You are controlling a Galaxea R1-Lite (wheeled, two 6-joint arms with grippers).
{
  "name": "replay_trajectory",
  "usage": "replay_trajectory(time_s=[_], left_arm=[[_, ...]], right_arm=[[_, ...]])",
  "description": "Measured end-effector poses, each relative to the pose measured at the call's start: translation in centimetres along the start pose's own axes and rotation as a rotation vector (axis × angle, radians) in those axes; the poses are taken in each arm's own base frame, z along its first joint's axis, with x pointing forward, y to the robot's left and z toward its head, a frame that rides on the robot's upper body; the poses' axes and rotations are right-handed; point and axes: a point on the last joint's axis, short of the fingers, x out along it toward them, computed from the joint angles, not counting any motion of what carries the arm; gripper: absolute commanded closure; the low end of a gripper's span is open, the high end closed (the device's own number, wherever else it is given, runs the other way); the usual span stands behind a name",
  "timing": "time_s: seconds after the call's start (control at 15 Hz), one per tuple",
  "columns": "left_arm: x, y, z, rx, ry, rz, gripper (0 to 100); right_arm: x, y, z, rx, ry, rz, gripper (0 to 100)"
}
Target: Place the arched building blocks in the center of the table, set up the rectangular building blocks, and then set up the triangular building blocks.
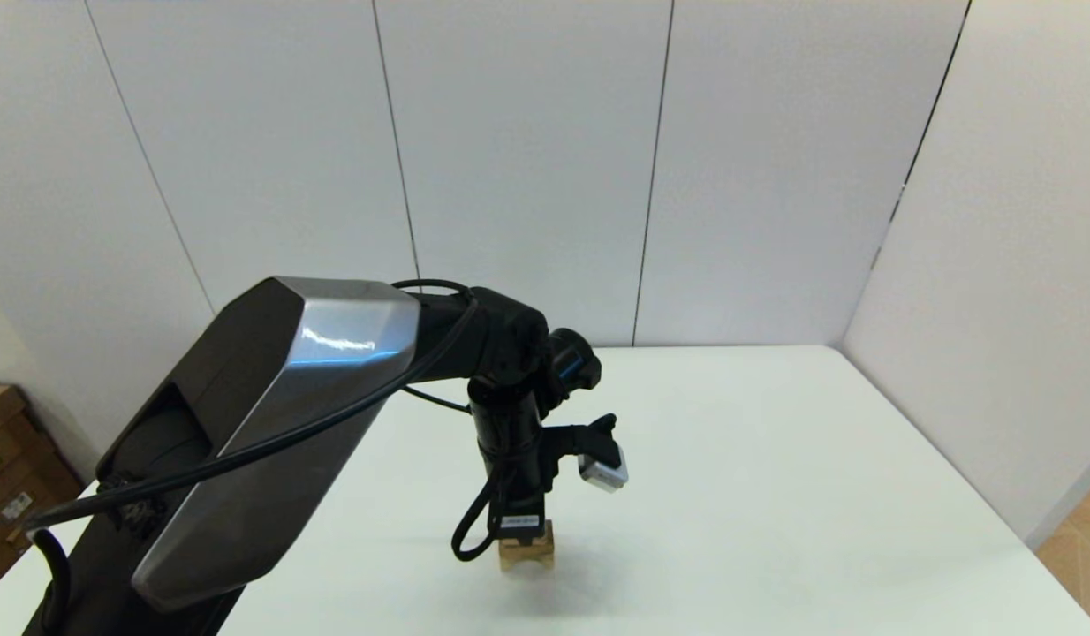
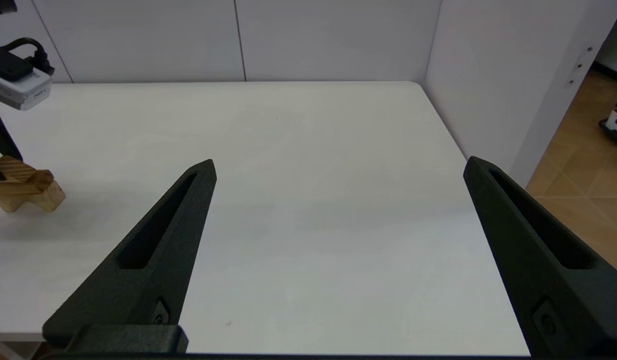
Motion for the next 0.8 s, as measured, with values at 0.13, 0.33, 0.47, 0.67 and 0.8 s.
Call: replay_trajectory(time_s=[0.13, 0.33, 0.47, 0.67, 0.8], left_arm=[[-0.01, 0.01, 0.0, 0.0, 0.0, 0.0, 100], [-0.01, 0.0, -0.01, -0.001, 0.001, -0.002, 0], [0.02, -0.01, -0.02, -0.001, 0.002, -0.002, 0], [0.0, 0.06, -0.05, -0.004, 0.0, 0.001, 0], [-0.13, 0.25, -0.15, -0.017, -0.007, 0.009, 0]], right_arm=[[0.0, 0.0, 0.0, 0.0, 0.0, 0.0, 0], [0.0, 0.0, 0.0, 0.0, 0.0, 0.0, 0], [0.0, 0.0, 0.0, 0.0, 0.0, 0.0, 0], [0.0, 0.0, 0.0, 0.0, 0.0, 0.0, 0], [0.0, 0.0, 0.0, 0.0, 0.0, 0.0, 0]])
